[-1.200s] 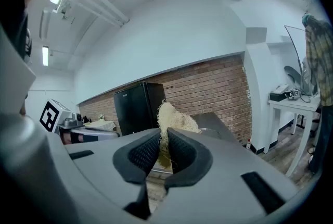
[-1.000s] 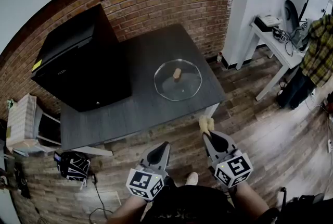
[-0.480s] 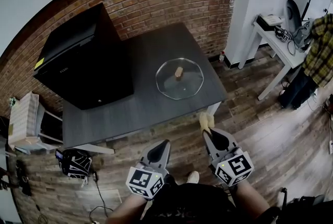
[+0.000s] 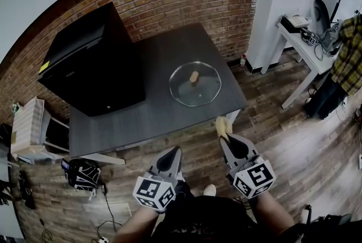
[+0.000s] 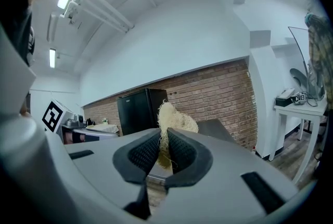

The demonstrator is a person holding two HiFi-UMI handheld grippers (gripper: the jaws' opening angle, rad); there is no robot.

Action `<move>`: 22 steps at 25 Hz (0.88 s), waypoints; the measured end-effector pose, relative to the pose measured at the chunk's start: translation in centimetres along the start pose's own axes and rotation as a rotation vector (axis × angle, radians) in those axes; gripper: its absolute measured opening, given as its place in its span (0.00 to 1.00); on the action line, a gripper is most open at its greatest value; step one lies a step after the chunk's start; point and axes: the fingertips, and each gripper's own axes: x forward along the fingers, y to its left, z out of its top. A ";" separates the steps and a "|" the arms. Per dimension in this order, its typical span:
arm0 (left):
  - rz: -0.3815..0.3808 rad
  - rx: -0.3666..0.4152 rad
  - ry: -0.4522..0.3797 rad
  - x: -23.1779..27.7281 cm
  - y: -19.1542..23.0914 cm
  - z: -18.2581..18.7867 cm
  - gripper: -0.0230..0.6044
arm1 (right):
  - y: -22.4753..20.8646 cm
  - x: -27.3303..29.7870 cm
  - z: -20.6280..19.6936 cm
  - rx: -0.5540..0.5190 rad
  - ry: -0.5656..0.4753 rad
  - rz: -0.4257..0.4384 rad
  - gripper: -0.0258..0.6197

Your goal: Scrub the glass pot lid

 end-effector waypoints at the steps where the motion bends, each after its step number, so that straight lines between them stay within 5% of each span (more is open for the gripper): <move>1: -0.001 0.002 0.003 0.2 0.1 0.1 0.09 | -0.1 0.1 0.0 0.003 -0.002 -0.002 0.11; 22: -0.072 0.020 0.106 9.5 11.2 0.5 0.09 | -4.9 12.1 -0.8 0.064 0.035 -0.131 0.11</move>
